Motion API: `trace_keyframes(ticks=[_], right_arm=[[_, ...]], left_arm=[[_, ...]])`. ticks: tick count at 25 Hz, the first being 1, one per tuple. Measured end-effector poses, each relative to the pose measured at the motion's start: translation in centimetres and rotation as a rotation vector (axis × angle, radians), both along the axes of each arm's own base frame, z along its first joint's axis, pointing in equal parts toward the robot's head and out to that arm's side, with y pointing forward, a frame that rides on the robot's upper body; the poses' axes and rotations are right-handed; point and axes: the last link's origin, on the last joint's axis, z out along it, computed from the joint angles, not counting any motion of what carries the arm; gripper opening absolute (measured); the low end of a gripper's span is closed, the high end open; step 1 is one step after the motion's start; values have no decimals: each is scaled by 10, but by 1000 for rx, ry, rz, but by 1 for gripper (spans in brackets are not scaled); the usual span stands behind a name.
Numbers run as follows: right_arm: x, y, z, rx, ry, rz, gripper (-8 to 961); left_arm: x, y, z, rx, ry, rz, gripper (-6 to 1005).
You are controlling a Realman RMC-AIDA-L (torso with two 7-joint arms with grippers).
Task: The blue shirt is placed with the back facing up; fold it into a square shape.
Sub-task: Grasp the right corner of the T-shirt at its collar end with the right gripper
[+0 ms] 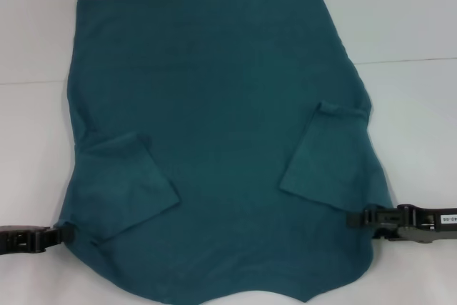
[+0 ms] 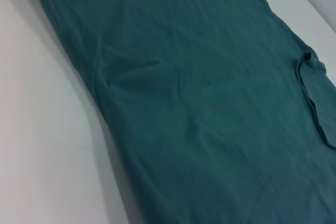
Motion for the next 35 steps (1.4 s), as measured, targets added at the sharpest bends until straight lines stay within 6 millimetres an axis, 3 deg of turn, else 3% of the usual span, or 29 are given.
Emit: trace_keyframes(ticks=[23, 35], right_arm=[[19, -18, 31, 86, 51, -28, 710], [27, -17, 28, 122, 3, -37, 417]], left_arm=[[4, 4, -2, -7, -6, -9, 19], [3, 2, -4, -12, -11, -3, 20]])
